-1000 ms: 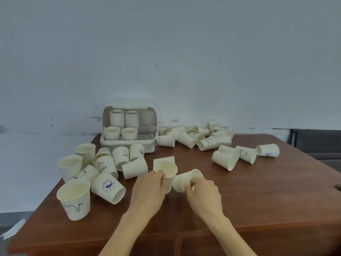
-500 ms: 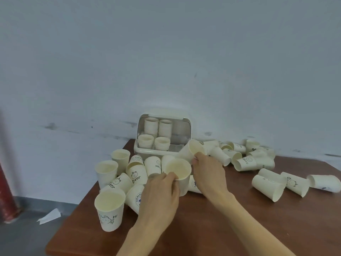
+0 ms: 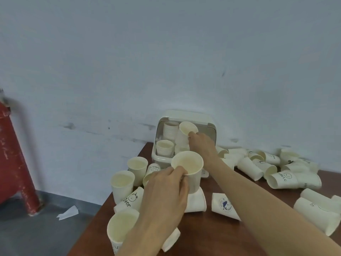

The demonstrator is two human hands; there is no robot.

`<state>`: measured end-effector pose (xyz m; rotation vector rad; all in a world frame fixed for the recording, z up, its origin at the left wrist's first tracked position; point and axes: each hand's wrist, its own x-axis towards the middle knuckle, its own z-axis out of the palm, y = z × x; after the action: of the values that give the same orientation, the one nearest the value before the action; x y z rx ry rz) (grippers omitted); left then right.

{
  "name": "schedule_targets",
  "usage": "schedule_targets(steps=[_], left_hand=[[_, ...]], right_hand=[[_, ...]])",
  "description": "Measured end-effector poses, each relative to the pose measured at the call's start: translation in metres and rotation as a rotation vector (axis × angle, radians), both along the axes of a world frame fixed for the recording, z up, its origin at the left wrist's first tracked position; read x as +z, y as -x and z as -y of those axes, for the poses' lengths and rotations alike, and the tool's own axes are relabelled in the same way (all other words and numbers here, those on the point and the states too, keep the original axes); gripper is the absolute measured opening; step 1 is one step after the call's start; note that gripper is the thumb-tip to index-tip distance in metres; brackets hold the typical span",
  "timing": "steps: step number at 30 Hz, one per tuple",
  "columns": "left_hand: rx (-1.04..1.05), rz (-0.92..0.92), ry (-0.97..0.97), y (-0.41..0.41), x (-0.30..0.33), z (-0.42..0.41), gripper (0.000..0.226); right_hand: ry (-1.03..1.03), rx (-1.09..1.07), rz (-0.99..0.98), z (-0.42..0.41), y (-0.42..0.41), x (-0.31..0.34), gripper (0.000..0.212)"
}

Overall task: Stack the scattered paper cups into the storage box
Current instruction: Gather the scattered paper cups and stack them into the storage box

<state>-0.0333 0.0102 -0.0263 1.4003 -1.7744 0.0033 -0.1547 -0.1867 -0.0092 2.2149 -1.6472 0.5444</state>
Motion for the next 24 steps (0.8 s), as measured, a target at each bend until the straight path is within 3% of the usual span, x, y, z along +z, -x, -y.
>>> schedule_targets(steps=[5, 13, 24], left_hand=[[0.124, 0.054, -0.031, -0.024, 0.012, 0.032, 0.021], [0.296, 0.233, -0.044, -0.055, 0.03, 0.126, 0.02], [0.314, 0.358, -0.131, -0.051, 0.005, 0.201, 0.02]], right_hand=[[-0.046, -0.012, -0.136, 0.017, -0.002, -0.021, 0.015], [-0.16, 0.045, -0.174, 0.031, 0.005, -0.05, 0.019], [-0.114, 0.093, -0.12, 0.033, 0.0, -0.067, 0.019]])
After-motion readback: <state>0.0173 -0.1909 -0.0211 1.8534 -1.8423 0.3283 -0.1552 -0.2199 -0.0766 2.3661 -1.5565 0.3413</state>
